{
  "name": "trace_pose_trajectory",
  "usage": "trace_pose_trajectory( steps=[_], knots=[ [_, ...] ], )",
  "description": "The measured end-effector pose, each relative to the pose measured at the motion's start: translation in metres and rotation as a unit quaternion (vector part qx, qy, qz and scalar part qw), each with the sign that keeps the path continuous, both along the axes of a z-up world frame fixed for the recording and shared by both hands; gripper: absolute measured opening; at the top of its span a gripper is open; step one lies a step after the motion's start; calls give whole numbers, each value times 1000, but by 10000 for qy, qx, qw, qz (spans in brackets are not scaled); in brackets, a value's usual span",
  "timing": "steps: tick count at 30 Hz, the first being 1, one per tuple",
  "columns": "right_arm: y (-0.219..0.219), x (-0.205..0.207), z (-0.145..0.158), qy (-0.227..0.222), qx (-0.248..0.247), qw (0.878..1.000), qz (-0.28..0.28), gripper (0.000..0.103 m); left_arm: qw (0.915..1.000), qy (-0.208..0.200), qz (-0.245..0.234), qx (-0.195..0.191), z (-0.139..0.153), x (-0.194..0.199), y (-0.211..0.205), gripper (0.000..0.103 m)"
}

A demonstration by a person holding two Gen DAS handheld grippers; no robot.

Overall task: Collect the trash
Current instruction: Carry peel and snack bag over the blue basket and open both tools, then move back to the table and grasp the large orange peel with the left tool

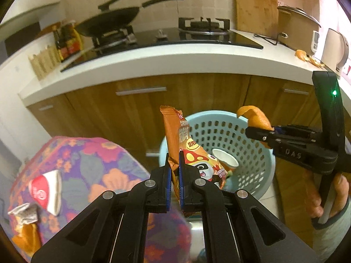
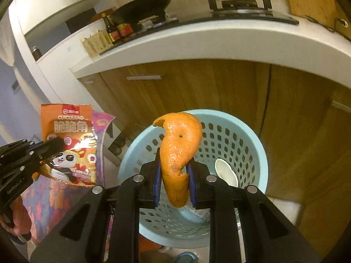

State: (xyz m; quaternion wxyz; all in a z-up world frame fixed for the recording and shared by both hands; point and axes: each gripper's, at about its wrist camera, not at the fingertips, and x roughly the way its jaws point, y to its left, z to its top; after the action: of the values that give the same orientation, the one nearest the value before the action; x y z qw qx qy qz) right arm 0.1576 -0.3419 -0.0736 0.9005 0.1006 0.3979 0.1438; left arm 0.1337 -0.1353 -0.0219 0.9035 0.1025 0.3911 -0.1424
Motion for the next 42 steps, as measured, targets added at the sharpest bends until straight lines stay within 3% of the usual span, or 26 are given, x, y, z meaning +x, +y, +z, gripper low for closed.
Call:
trace_pose_trajectory(
  steps=[13,14,15,17,29,42],
  knots=[
    [-8,6,-2,95,55,9998,-151,23,9996,282,-20,-36,-13,22,-23,8],
    [-7,6,-2,109,39,9998,-173,32,9996,282,-28,-49,-13,22,-24,11],
    [-7,6,-3,125,24,9996,-235,51,9996,265,0,-21,-13,23,-25,25],
    [-9,5,-1,53,39,9995,-320,59,9998,184,66,-2,-12,20,-25,44],
    [6,-1,14,-161,-17,9998,-84,59,9994,-8,271,-220,3,8,5,44],
    [74,-17,39,-507,-408,9960,605,59,9937,-412,749,-721,34,-26,70,47]
  ],
)
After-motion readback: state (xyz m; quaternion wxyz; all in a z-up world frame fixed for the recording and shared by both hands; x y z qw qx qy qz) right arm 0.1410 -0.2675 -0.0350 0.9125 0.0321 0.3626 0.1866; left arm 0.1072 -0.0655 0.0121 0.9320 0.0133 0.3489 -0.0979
